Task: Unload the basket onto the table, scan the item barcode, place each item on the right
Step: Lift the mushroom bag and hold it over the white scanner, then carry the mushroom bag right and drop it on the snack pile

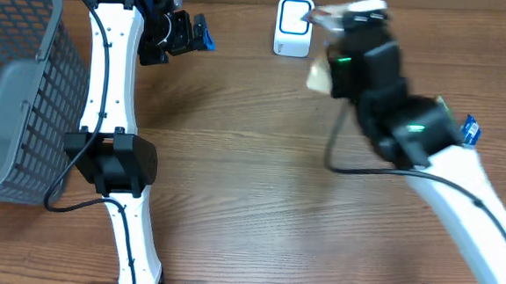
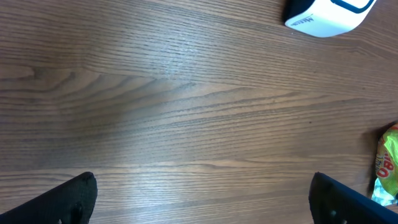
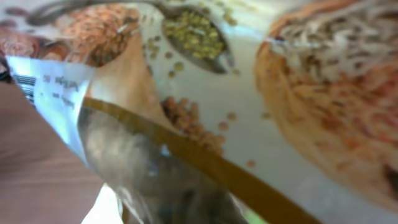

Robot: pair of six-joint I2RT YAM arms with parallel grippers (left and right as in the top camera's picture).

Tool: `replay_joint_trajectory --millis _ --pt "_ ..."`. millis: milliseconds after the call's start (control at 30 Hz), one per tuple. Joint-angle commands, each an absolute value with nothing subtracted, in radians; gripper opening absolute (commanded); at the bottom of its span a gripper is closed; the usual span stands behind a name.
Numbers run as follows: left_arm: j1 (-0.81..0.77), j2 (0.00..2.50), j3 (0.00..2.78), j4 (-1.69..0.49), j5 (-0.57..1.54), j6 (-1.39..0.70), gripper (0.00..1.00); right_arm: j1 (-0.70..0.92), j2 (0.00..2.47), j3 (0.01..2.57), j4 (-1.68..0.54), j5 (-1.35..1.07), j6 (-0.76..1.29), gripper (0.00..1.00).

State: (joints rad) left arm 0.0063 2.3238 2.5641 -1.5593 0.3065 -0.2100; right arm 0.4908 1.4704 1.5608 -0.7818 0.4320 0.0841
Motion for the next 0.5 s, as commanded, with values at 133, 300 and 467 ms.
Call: replay_joint_trajectory --millis 133,300,467 --pt "-0.001 2.318 2.579 -1.559 0.303 -0.217 1.0 0.088 1.428 1.557 -1.001 -0.102 0.323 0.04" --pt "-0.001 2.318 2.579 -1.559 0.303 -0.217 1.0 -0.167 1.506 1.512 -1.048 -0.25 0.323 0.04" --pt "-0.001 2.318 2.579 -1.559 0.303 -0.217 1.0 -0.324 1.677 1.407 -0.996 -0.299 0.307 0.04"
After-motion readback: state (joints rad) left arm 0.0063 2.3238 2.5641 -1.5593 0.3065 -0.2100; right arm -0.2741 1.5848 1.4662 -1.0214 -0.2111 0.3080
